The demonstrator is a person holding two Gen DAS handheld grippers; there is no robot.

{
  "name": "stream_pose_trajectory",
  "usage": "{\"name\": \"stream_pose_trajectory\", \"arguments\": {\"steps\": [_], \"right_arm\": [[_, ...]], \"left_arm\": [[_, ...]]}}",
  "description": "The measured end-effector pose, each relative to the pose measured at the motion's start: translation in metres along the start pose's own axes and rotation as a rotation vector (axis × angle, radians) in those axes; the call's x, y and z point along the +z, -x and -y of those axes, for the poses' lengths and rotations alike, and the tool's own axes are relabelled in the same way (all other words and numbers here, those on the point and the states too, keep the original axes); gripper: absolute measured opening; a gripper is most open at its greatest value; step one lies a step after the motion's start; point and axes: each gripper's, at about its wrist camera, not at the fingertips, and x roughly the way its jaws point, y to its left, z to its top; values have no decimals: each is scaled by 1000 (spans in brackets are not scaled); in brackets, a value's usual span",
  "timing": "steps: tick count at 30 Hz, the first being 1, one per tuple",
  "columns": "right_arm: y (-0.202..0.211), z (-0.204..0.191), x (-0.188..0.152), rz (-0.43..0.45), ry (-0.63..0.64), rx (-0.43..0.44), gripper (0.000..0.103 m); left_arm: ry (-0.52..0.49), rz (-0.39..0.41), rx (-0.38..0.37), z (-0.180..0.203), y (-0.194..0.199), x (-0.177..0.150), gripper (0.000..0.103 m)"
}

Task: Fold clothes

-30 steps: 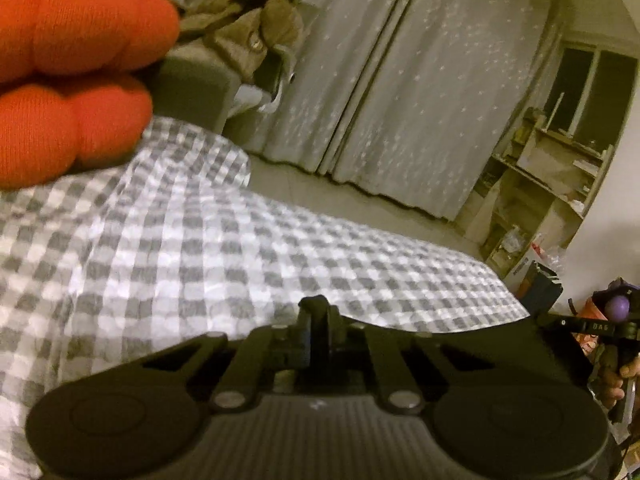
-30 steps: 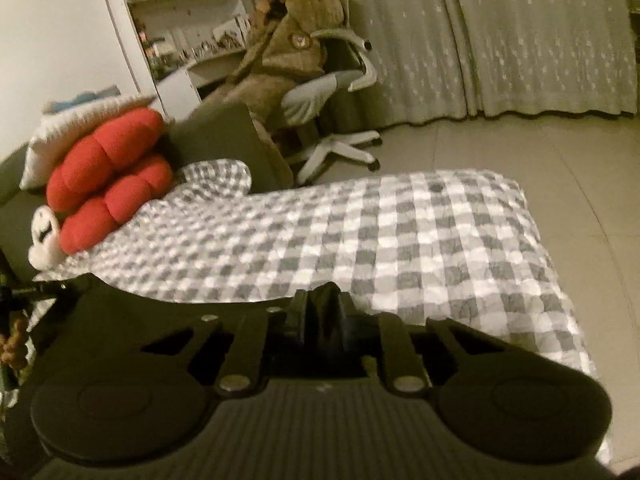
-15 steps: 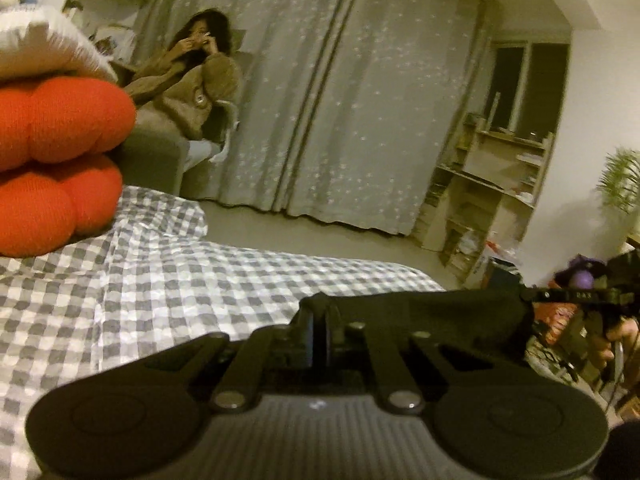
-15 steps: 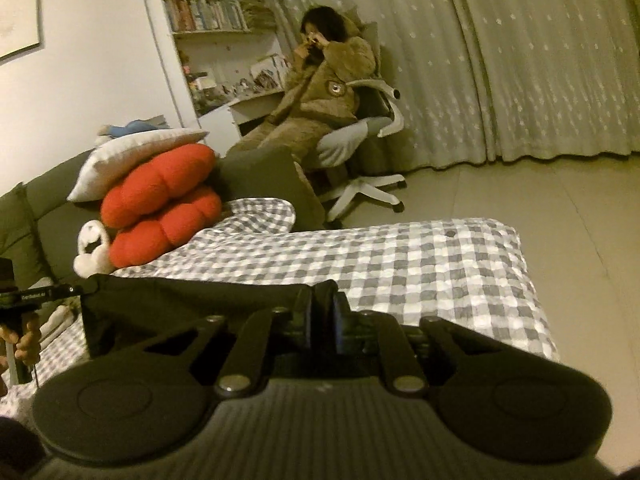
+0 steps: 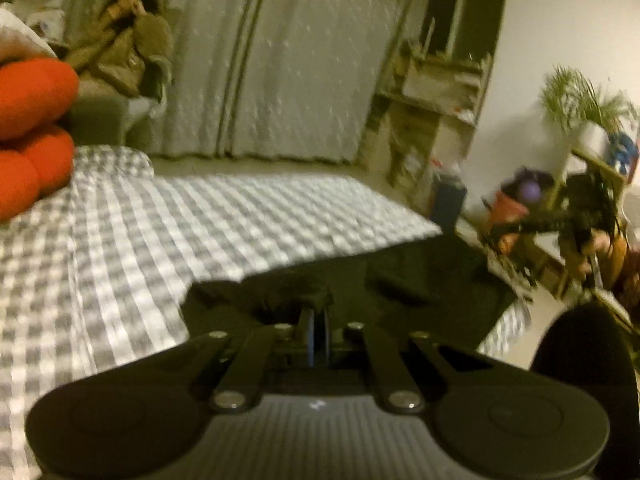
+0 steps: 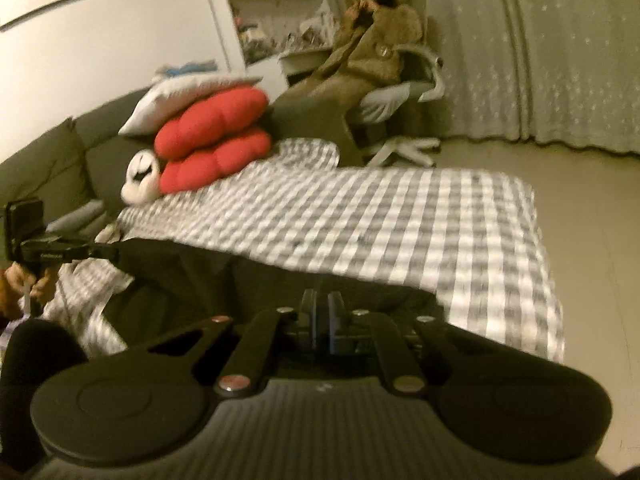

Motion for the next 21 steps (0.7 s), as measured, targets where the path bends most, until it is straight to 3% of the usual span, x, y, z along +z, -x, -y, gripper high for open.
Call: {"name": "stream_pose_trajectory", "arguments": {"steps": [6, 7, 9, 10, 11, 13, 16, 21], "right_arm": [[-4, -3, -16, -112, -4, -15, 7], [-6, -3, -17, -126, -19, -14, 12], [-9, -2, -19, -150, -53, -18, 23], [-10, -2, -21, -157, -69, -18, 30], [-9, -1, -22, -159, -87, -16, 47], [-10, -1, -25, -163, -121, -11, 53], [-15, 4, -25, -185, -192, -34, 53], [-28, 28, -30, -242, -429, -7, 54]], "left_arm": [[0, -112, -2, -1, -3, -22, 5], [15, -118, 2, -3, -3, -24, 8], [69, -130, -24, -5, -1, -27, 24], [101, -133, -36, -8, 0, -28, 47], [135, -136, -48, -10, 0, -29, 61], [214, -142, -82, -16, 2, -33, 63], [342, -148, -109, -25, 3, -39, 63], [556, -158, -188, -39, -4, -56, 63]]}}
